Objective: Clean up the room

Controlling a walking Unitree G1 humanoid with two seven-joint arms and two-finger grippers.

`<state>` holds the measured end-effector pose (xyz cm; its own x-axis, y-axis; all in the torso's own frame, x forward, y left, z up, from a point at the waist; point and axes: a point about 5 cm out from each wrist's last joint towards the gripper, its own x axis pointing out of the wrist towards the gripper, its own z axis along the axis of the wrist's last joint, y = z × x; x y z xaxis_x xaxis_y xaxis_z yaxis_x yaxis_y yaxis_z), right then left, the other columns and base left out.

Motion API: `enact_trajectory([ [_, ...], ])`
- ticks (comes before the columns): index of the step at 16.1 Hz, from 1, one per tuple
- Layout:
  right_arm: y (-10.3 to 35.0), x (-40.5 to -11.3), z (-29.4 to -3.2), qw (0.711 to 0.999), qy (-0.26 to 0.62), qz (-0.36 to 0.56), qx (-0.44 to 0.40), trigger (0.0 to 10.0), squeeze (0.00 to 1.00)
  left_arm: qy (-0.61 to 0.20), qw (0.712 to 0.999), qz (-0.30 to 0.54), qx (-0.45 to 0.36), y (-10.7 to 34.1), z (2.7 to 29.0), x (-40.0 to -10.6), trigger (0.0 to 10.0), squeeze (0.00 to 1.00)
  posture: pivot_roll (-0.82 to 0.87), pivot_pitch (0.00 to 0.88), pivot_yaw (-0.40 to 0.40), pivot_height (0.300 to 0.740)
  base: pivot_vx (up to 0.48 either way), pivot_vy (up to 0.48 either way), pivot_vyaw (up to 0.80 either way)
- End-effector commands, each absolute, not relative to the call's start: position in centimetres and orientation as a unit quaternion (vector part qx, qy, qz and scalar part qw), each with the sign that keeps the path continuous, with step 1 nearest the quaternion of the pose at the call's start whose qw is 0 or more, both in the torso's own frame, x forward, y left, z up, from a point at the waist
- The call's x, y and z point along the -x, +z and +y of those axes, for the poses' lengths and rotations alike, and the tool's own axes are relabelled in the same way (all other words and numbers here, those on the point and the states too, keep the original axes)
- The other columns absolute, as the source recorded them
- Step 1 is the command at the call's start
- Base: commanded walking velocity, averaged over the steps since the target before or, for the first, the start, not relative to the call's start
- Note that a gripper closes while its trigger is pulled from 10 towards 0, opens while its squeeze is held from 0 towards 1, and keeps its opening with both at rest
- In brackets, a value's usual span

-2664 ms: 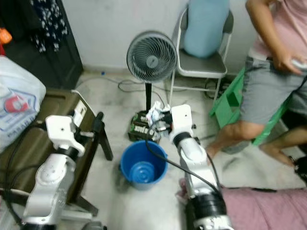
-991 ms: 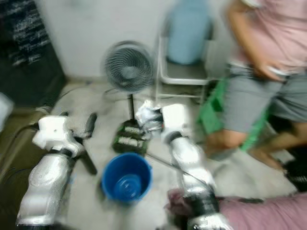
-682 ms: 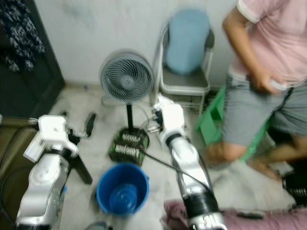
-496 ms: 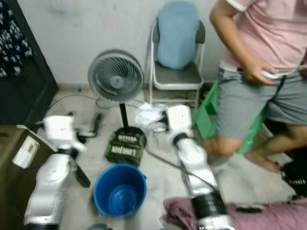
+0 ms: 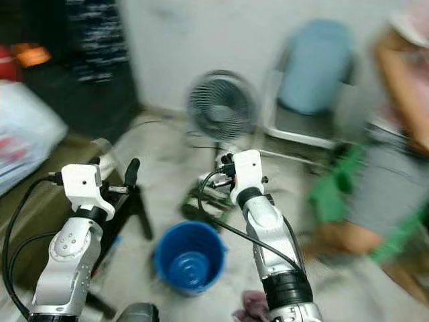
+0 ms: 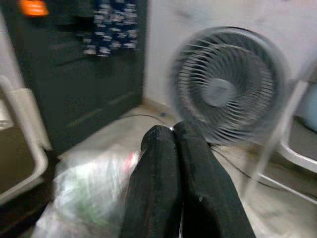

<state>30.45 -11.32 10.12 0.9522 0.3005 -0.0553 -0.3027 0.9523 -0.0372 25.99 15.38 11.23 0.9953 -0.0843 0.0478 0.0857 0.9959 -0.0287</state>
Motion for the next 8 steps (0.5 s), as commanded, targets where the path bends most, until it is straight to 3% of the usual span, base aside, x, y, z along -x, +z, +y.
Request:
enact_trajectory([
  [1, 10.49, -30.62, -11.39, 0.987, 0.155, 0.017, 0.027, 10.0, 0.0, -0.044, 0.999, -0.025, 0.009, 11.4, 15.26, -25.96, 10.0, 0.0, 0.05, 0.0, -0.045, 0.74, 0.0, 0.0, 0.8],
  [5, 10.4, -30.72, -11.42, 0.988, 0.151, 0.02, 0.032, 10.0, 0.0, -0.041, 0.999, -0.025, 0.006, 11.37, 15.34, -26.03, 10.0, 0.0, 0.05, 0.0, -0.045, 0.74, 0.0, 0.0, 0.74],
  [8, 10.31, -31.14, -11.55, 0.99, 0.132, 0.032, 0.025, 10.0, 0.0, -0.065, 0.997, -0.028, 0.003, 11.55, 15.17, -25.95, 10.0, 0.0, 0.05, 0.0, -0.045, 0.74, 0.0, 0.0, 0.14],
])
